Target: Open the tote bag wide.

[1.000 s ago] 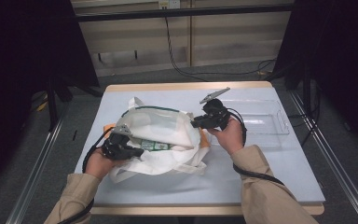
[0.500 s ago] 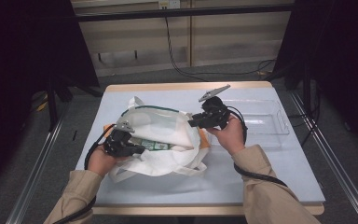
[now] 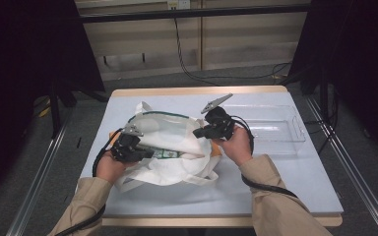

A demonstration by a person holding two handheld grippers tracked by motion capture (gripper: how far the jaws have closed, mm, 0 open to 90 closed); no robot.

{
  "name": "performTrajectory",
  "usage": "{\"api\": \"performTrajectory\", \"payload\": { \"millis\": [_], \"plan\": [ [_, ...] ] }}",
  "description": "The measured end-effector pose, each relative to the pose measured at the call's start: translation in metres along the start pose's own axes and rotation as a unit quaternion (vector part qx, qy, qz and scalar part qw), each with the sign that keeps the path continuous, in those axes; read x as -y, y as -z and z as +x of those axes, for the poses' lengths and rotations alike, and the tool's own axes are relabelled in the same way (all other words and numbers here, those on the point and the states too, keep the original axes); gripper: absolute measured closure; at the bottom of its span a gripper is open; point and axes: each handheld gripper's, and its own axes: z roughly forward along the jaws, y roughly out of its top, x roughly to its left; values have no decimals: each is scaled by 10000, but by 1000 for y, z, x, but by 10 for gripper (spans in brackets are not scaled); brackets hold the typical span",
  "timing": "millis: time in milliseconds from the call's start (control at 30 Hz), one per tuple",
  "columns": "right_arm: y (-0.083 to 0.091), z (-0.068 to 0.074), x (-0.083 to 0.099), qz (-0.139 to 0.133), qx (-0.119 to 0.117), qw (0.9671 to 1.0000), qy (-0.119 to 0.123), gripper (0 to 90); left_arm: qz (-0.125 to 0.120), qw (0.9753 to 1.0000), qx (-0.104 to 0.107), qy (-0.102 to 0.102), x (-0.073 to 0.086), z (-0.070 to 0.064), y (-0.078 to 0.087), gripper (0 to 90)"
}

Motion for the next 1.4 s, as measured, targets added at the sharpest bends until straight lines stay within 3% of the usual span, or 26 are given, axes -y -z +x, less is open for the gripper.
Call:
{"api": "performTrajectory", "payload": {
  "millis": [333,400,567,600,700,733,900,933,1200,1233,1400],
  "plan": [
    [-16,7,-5,123,-124,9998,115,900,-42,10000,-16,55,-1,-1,0,900],
    [-20,7,-4,144,-169,9997,108,900,36,10000,-61,-60,-3,-2,-2,900],
    [-26,10,-3,177,-242,9994,147,900,52,10000,-59,-58,-5,-5,-4,900],
    [-28,10,-2,200,-241,9994,159,900,-39,10000,-77,24,-5,-5,-6,900],
    [-31,9,-2,207,-296,9993,110,900,-4,10000,-57,25,-4,-5,-6,900],
    [-32,9,-2,235,-284,9992,133,900,42,10000,-58,-46,-4,-4,-6,900],
    [-35,10,-4,253,-237,9993,168,900,67,10000,-61,-5,-3,-5,-8,900],
    [-34,11,-4,225,-214,9994,170,900,107,9999,-45,-89,-3,-4,-7,900],
    [-42,16,-6,277,-312,9989,229,899,17,10000,-36,42,-3,-8,-8,900],
    [-43,16,-5,269,-322,9989,209,900,120,9999,-32,-91,-2,-7,-7,900],
    [-51,14,-3,376,-248,9987,221,899,139,9999,43,-48,2,-7,-9,900]
  ]
}}
